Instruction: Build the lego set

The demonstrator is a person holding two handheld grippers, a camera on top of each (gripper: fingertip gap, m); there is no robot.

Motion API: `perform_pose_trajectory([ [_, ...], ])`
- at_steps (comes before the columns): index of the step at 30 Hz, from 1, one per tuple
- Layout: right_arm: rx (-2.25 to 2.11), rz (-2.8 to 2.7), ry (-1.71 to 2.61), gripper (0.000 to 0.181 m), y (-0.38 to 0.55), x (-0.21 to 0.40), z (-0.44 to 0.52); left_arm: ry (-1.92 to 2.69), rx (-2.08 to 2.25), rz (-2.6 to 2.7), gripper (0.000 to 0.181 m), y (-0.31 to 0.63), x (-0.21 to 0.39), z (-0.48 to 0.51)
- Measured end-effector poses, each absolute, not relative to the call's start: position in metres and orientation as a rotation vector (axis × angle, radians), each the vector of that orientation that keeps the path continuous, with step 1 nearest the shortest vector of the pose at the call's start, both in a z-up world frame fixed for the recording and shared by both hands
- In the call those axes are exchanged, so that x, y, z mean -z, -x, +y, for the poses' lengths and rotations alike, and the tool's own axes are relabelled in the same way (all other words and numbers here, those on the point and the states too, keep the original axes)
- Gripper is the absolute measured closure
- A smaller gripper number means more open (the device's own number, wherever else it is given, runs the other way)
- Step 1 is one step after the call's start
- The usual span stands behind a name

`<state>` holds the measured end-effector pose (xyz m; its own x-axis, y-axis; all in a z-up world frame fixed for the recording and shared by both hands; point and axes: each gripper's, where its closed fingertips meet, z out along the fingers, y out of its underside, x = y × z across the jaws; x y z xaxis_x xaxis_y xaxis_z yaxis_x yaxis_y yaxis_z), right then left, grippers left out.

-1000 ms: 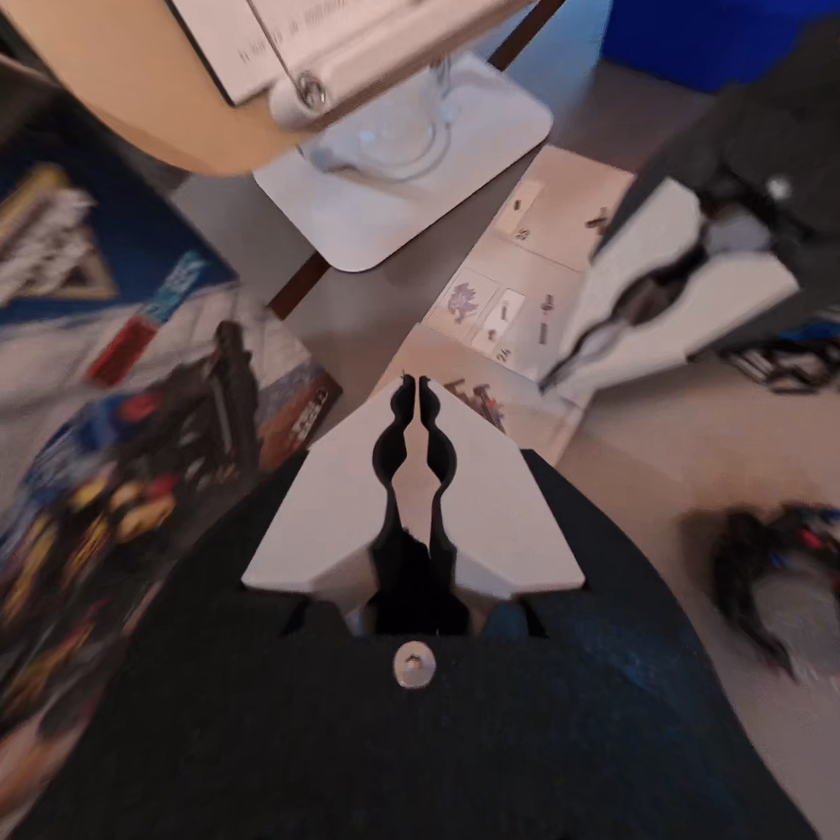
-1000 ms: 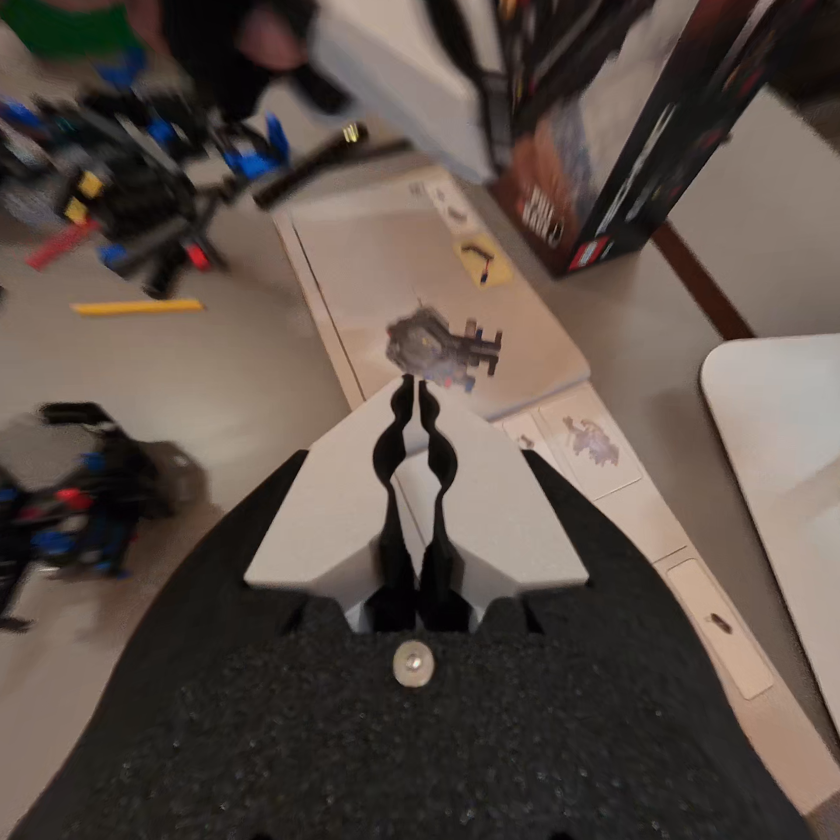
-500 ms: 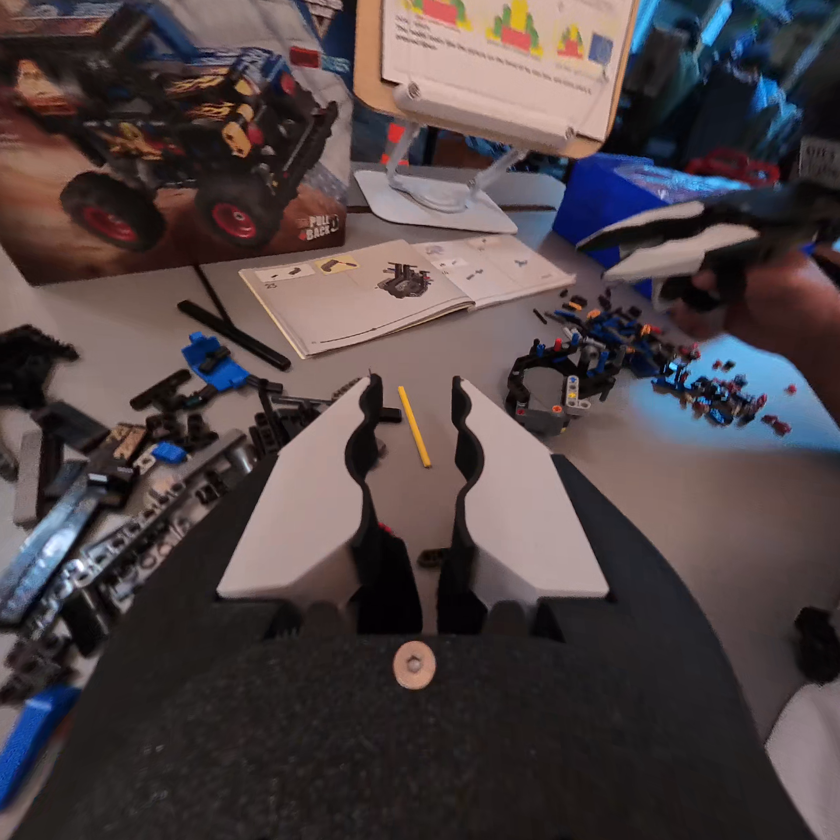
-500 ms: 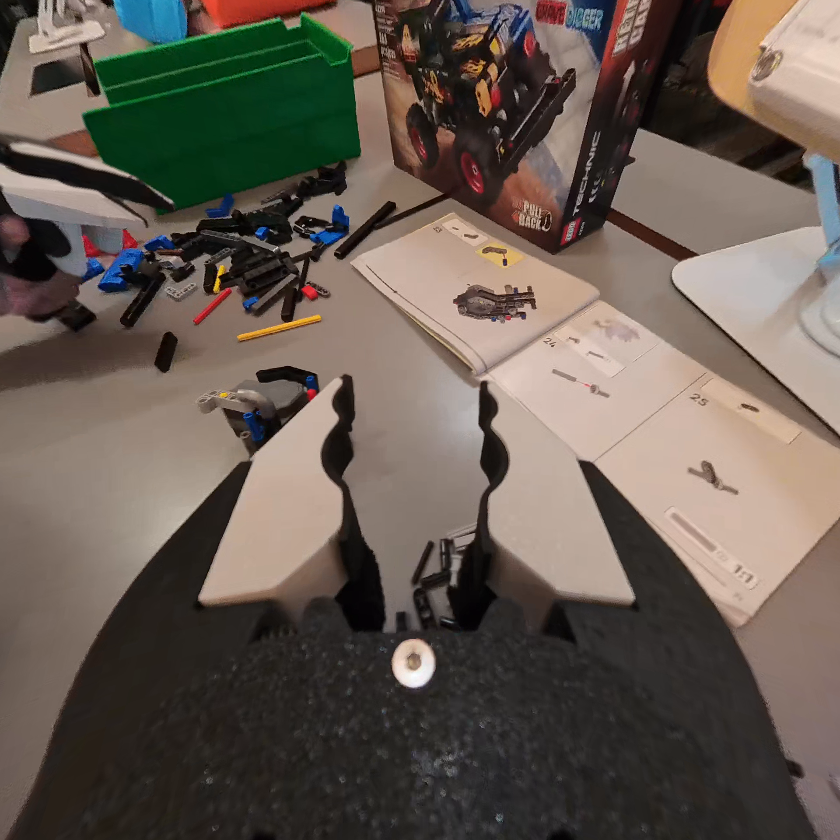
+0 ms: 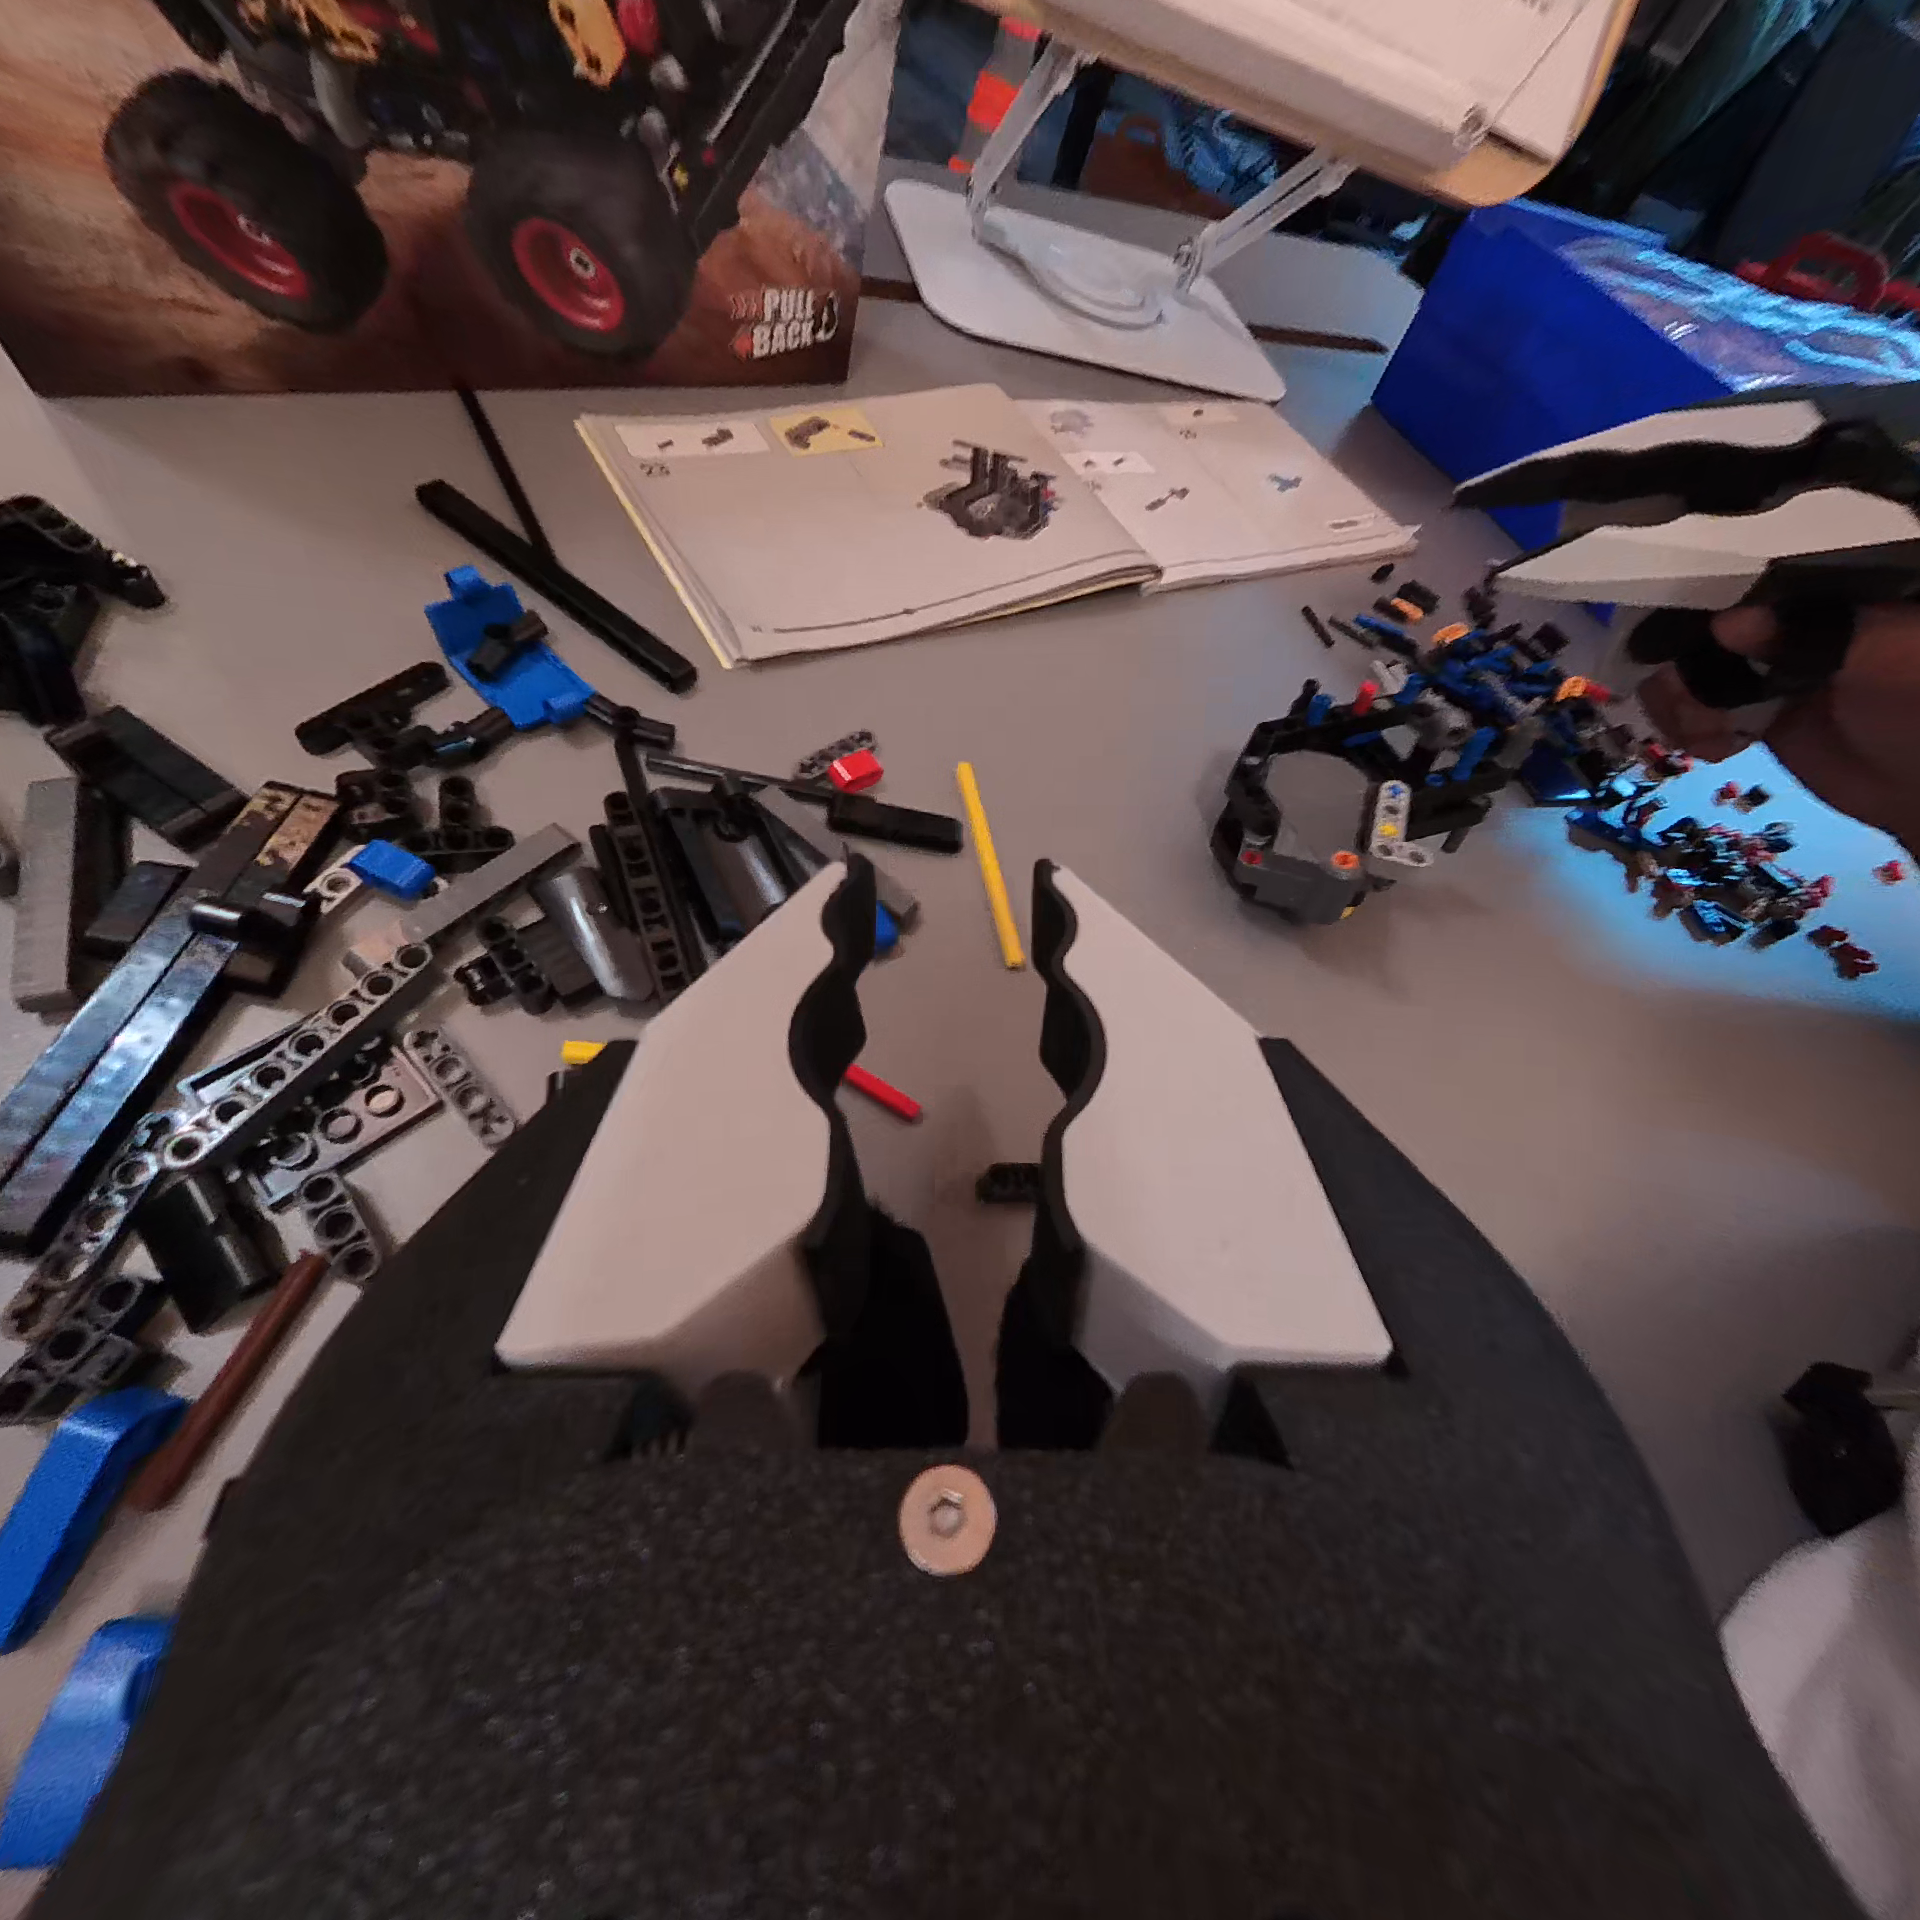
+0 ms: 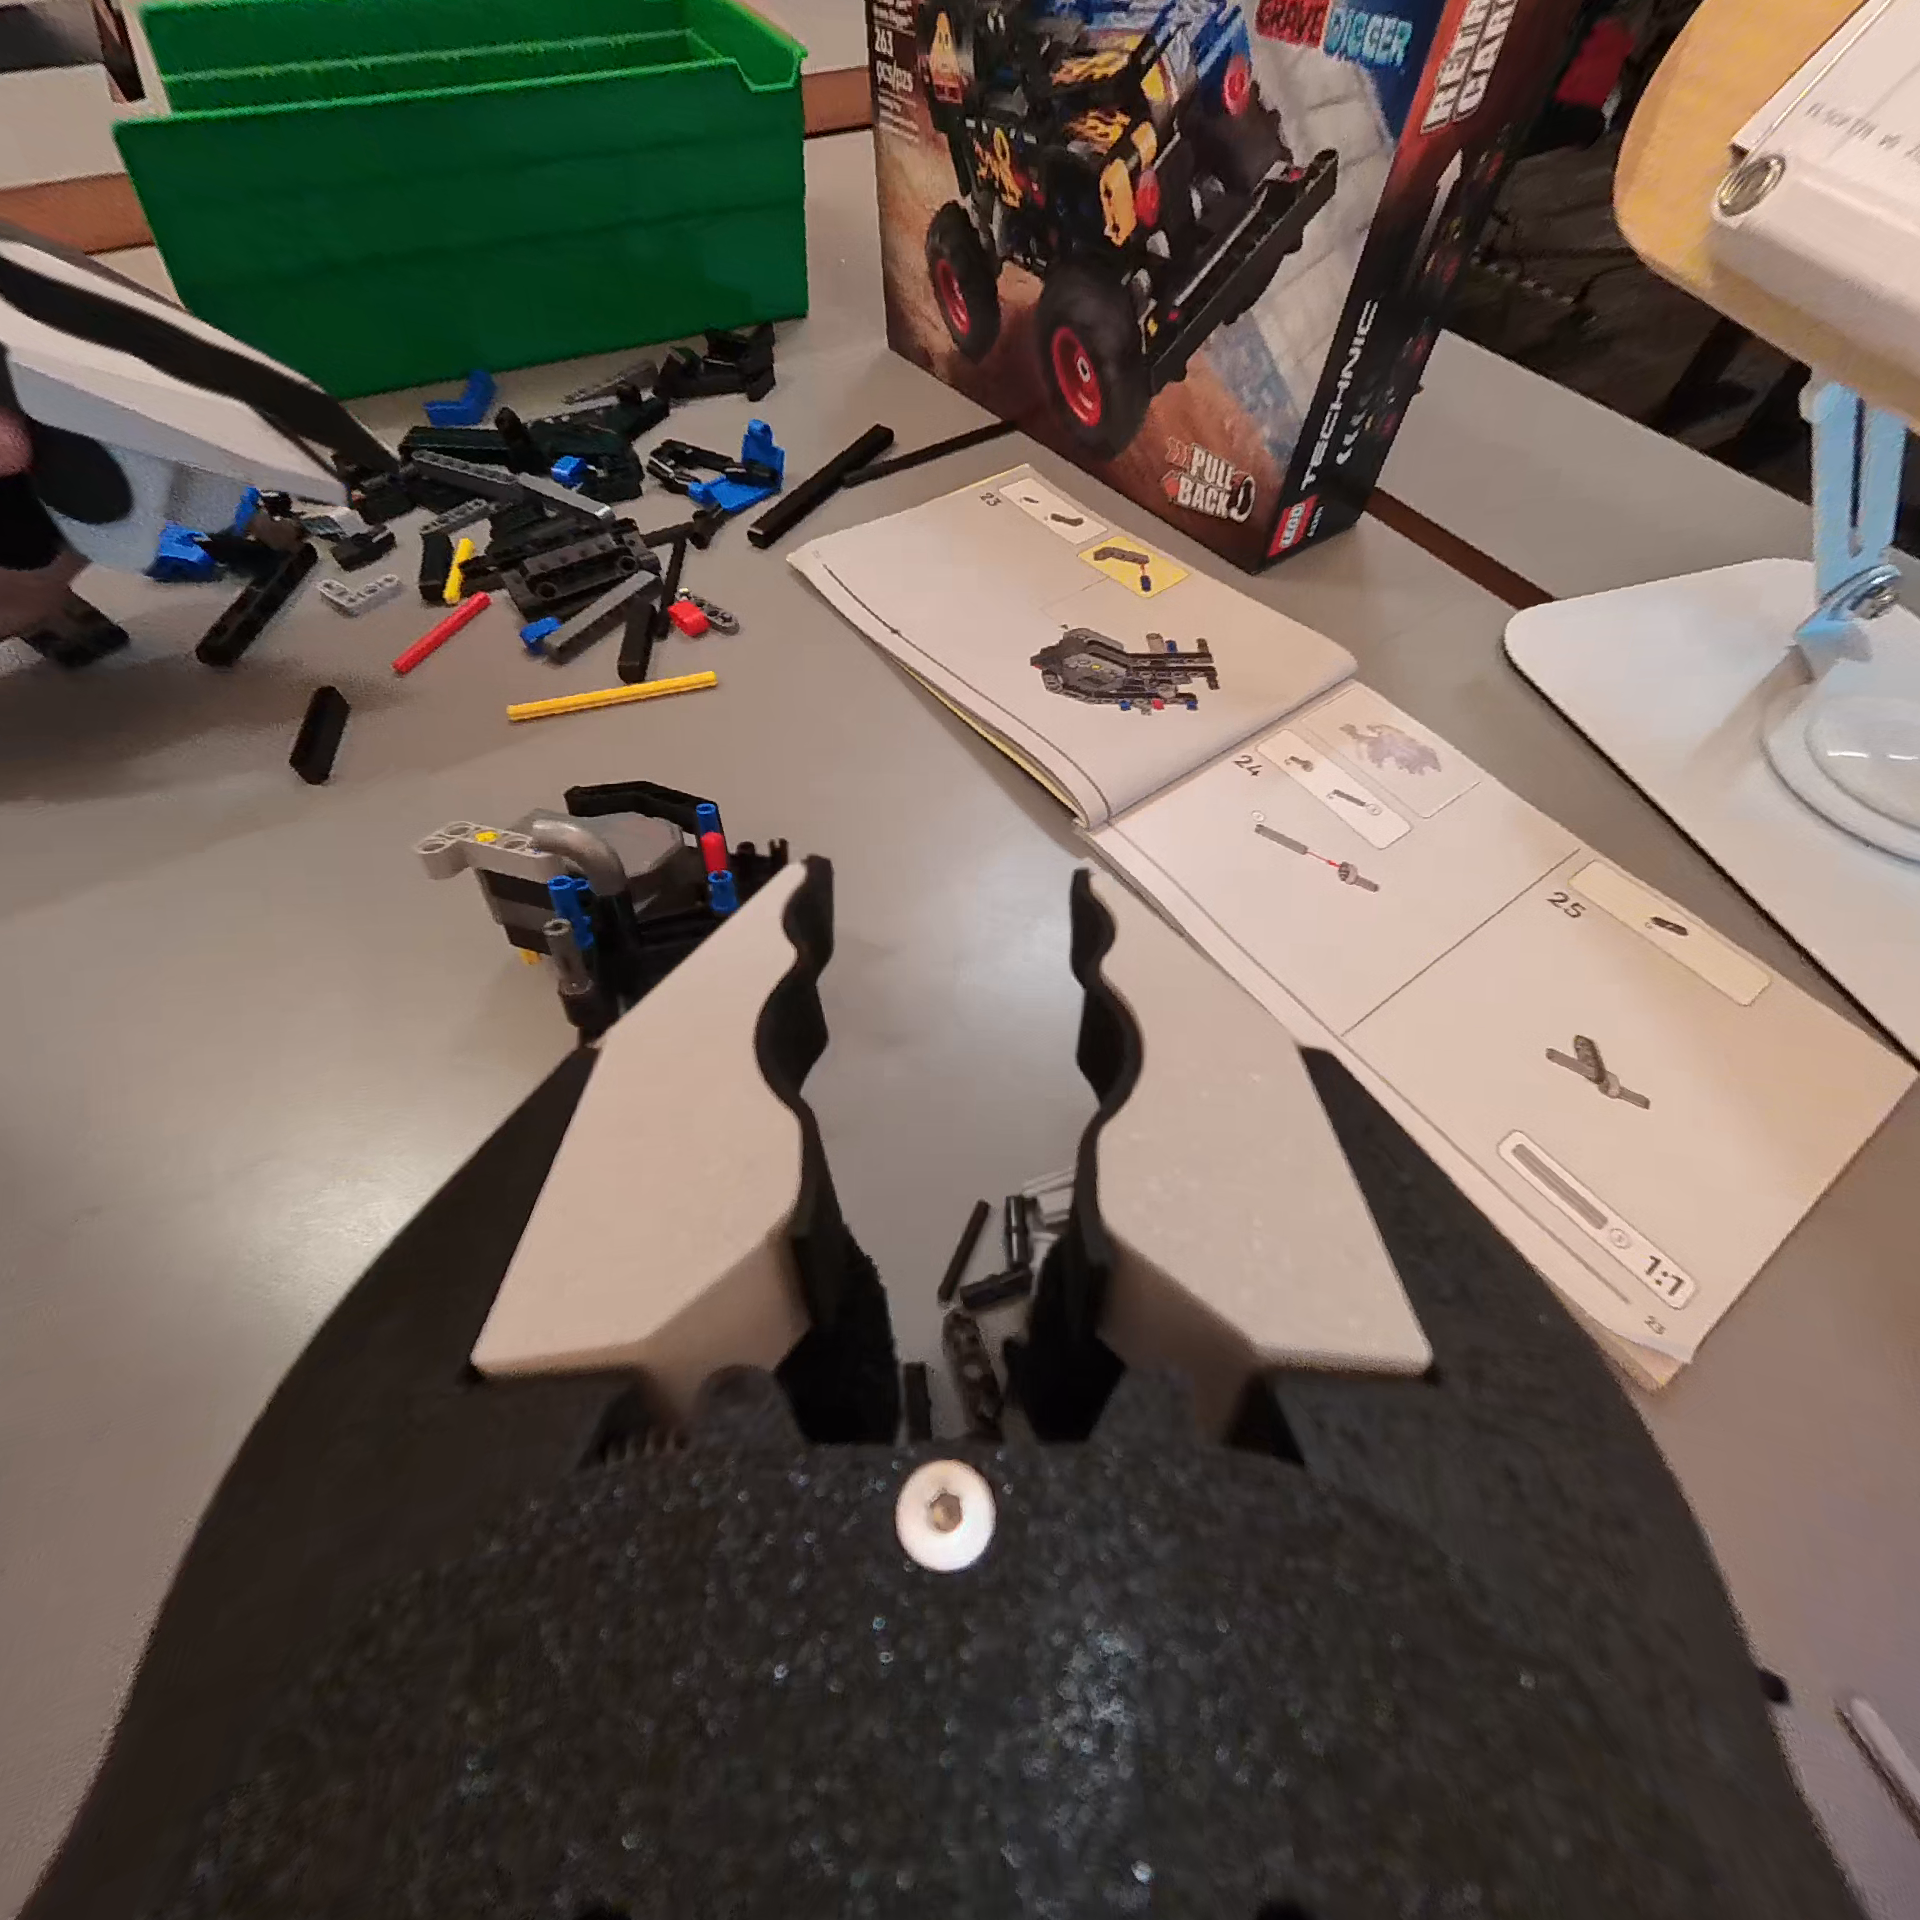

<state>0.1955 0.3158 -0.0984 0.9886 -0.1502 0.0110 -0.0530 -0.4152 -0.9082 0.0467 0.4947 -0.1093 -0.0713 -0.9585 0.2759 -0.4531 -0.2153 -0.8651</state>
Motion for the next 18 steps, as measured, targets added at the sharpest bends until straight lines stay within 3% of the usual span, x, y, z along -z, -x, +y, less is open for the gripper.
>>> perform_pose_trajectory([
  [7,0.118,0.152,2.031,0.142,-0.198,0.104,0.311,1.718,1.085,1.556,0.156,-0.042,0.106,0.526],
  [18,0.082,0.152,2.036,0.145,-0.196,0.107,0.309,1.954,0.484,1.552,0.153,-0.027,0.117,0.645],
])
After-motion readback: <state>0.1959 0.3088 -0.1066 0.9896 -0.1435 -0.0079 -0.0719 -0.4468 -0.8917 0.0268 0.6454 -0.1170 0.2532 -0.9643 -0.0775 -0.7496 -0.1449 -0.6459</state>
